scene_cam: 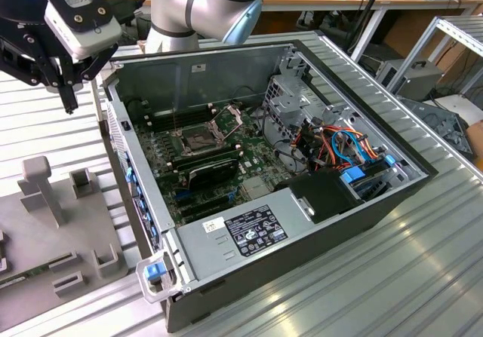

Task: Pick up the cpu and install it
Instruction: 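Reach for the cpu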

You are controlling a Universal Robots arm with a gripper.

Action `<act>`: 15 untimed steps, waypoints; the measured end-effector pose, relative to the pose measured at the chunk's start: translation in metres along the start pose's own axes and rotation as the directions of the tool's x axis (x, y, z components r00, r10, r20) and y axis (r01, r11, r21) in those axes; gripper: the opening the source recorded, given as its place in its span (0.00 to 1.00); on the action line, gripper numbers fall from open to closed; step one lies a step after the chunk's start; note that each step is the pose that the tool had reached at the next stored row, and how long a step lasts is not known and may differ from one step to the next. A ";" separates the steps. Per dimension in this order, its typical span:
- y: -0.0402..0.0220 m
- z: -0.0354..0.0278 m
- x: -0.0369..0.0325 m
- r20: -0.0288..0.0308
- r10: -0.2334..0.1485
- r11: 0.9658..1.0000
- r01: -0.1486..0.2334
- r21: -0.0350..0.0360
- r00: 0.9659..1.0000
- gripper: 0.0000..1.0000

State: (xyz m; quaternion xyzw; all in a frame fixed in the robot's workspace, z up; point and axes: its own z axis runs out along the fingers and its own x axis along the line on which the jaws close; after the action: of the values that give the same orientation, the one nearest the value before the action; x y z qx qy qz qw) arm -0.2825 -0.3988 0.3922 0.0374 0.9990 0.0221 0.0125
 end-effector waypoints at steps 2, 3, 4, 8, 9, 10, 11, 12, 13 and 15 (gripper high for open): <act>0.0000 0.0000 0.0005 0.000 0.000 1.000 0.000 0.000 1.000 0.11; -0.0001 0.0001 0.0007 0.000 0.000 1.000 0.000 0.000 1.000 0.11; -0.0001 0.0001 0.0011 0.000 0.000 1.000 0.000 0.000 1.000 0.11; -0.0002 0.0001 0.0028 0.000 0.000 1.000 0.000 0.000 1.000 0.11; -0.0002 0.0001 0.0031 0.000 0.000 1.000 0.000 0.000 1.000 0.11; -0.0003 0.0001 0.0036 0.000 0.000 1.000 0.000 0.000 1.000 0.11; -0.0003 0.0001 0.0040 0.000 0.000 1.000 0.000 0.000 1.000 0.11; -0.0003 0.0001 0.0045 0.000 0.000 1.000 0.000 0.000 1.000 0.11; -0.0004 0.0001 0.0048 0.000 0.000 1.000 0.000 0.000 1.000 0.11; -0.0005 0.0001 0.0064 0.000 0.000 1.000 0.000 0.000 1.000 0.11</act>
State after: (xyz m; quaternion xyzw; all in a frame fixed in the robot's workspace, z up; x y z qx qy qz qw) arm -0.2889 -0.3989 0.3920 0.0374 0.9990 0.0221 0.0125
